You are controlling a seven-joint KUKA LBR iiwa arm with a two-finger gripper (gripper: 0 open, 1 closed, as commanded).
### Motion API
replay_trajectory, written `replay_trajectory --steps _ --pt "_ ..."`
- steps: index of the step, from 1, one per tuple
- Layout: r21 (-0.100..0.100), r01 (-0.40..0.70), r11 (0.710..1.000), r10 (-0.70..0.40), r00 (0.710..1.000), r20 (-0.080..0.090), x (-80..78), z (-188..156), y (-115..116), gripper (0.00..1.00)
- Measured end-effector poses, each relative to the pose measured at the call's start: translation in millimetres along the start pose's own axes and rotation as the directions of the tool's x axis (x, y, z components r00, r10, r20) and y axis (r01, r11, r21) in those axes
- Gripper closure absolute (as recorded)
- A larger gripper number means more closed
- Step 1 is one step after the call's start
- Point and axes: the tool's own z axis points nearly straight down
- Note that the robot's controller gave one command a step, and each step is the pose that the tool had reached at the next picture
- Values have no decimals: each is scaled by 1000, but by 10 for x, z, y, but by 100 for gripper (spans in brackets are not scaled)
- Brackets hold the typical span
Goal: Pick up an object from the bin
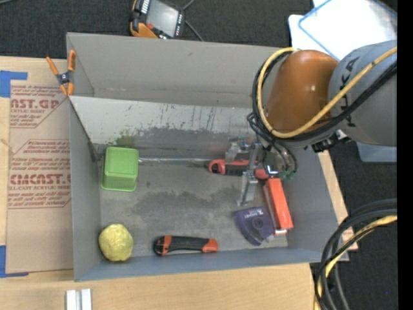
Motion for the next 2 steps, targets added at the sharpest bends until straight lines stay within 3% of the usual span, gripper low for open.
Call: replay_trajectory --steps 1,2 --pt "-1 -42 999 42 999 1 1 14 -8 0" --pt "0 146 989 -146 989 2 147 638 -261 0"
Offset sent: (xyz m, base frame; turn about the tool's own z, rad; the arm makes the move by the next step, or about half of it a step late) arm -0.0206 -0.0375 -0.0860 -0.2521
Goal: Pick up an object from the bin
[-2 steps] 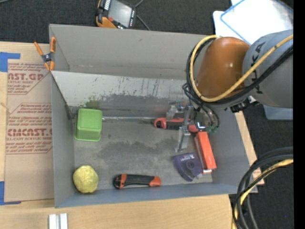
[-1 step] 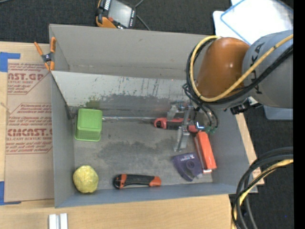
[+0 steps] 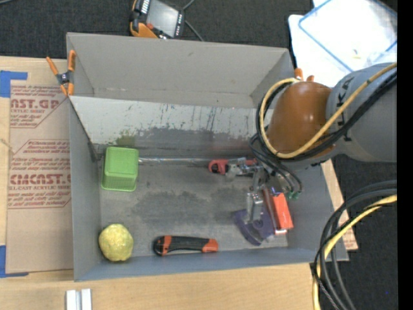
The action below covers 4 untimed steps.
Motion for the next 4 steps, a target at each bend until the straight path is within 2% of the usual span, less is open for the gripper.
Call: replay_trajectory --steps 1,2,3,4 --pt "-3 -250 968 250 968 4 -153 -315 3 0" --pt "-1 65 998 -65 998 -3 229 310 -370 0" --pt "-7 -353 935 353 935 9 52 60 -824 0" --pt "1 -394 919 394 919 -18 682 367 -491 0"
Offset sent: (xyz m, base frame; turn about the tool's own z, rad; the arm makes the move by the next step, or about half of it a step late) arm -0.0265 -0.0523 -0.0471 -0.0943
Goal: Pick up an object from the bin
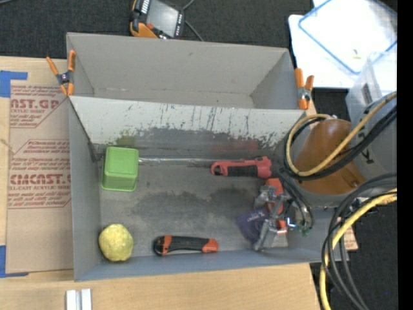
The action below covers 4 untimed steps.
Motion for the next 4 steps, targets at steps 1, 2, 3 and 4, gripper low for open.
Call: replay_trajectory --steps 1,2,3,4 --pt "7 352 936 -352 935 37 -627 17 84 100" --pt "7 352 936 -352 935 37 -627 17 84 100" --pt "6 351 936 -351 936 37 -629 -1 110 100" --pt "2 332 943 -332 943 38 -625 -62 36 100"
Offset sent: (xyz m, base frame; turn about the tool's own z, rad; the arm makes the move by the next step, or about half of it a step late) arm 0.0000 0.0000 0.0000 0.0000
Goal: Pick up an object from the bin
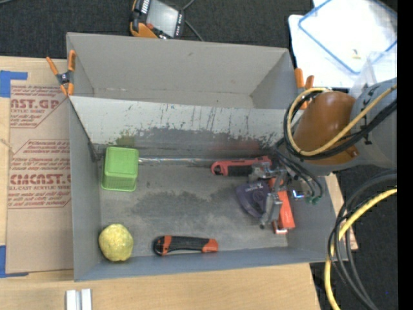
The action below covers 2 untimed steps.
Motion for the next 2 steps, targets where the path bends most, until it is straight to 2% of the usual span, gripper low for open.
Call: replay_trajectory --steps 1,2 --pt "0 9 1000 -9 1000 4 132 140 -77 100" --pt "-2 -10 1000 10 1000 6 65 46 39 100"
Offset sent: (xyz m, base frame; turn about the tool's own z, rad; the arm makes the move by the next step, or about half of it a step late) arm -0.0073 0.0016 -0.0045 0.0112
